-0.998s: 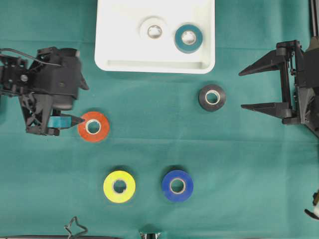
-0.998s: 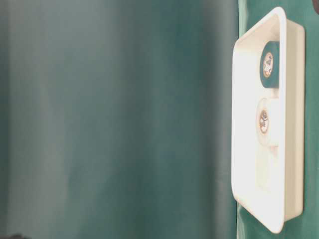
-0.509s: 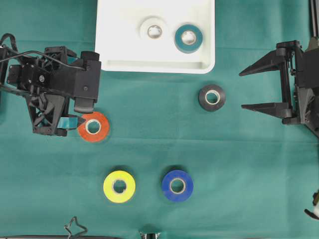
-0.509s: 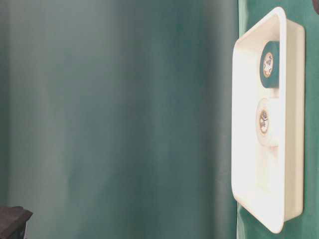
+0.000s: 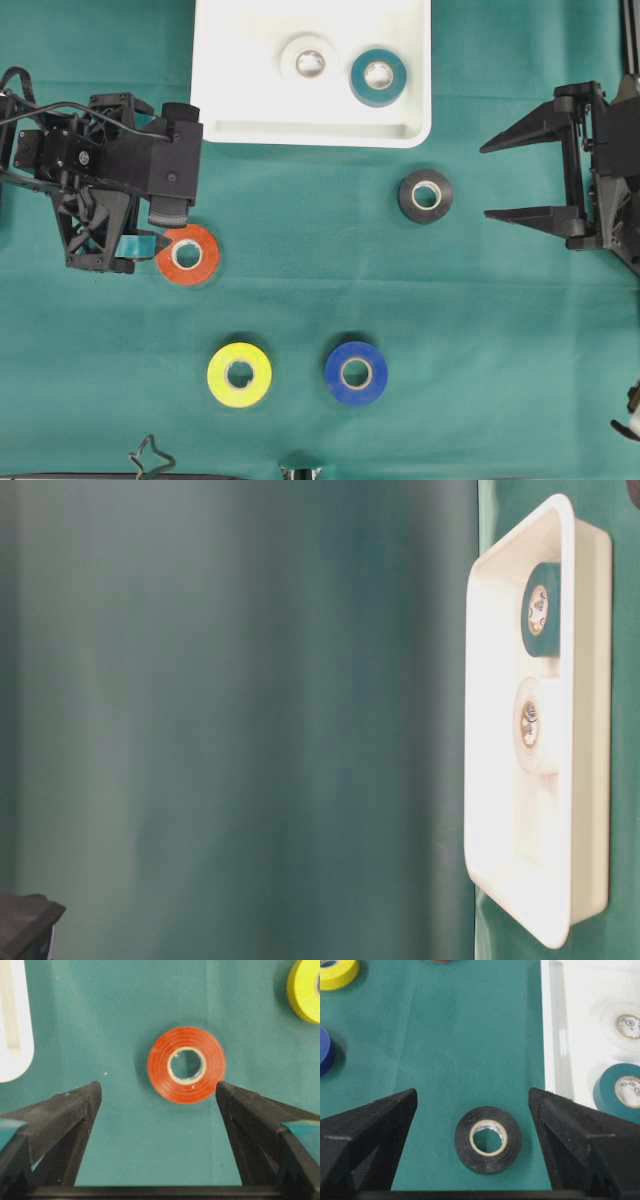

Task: Pick up the tape from a random location and place it into the white case.
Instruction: 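Lower the left gripper and close it inside the orange roll's core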

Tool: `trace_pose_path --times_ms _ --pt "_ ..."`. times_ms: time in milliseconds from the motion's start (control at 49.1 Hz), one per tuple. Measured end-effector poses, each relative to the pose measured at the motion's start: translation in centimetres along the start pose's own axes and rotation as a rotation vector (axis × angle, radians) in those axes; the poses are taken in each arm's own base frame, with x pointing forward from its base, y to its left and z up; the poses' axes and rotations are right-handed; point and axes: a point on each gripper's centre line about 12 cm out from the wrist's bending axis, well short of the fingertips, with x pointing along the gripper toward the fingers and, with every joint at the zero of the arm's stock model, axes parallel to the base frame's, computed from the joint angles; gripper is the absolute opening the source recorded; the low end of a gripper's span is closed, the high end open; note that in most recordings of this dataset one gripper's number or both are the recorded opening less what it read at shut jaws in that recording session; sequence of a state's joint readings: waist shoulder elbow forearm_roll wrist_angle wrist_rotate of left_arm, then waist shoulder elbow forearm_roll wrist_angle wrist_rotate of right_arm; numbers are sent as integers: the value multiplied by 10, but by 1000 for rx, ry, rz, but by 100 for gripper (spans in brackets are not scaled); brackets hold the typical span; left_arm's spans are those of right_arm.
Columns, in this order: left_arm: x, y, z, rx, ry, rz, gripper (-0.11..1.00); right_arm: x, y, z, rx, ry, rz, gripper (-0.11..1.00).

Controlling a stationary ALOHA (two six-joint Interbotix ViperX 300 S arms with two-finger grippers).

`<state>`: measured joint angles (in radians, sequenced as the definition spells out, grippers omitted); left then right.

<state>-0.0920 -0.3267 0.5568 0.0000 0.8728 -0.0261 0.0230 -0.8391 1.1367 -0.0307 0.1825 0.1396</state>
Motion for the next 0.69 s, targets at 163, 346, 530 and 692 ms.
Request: trace_pose_path --times_ms 163,346,530,692 --pt "0 0 0 0 2 0 98 0 0 0 1 0 -1 87" --pt "0 0 0 2 2 0 98 0 0 0 0 0 0 87" --pt "3 0 0 0 8 0 98 0 0 0 0 2 0 87" --pt "11 0 0 0 11 0 98 0 0 0 0 0 0 87"
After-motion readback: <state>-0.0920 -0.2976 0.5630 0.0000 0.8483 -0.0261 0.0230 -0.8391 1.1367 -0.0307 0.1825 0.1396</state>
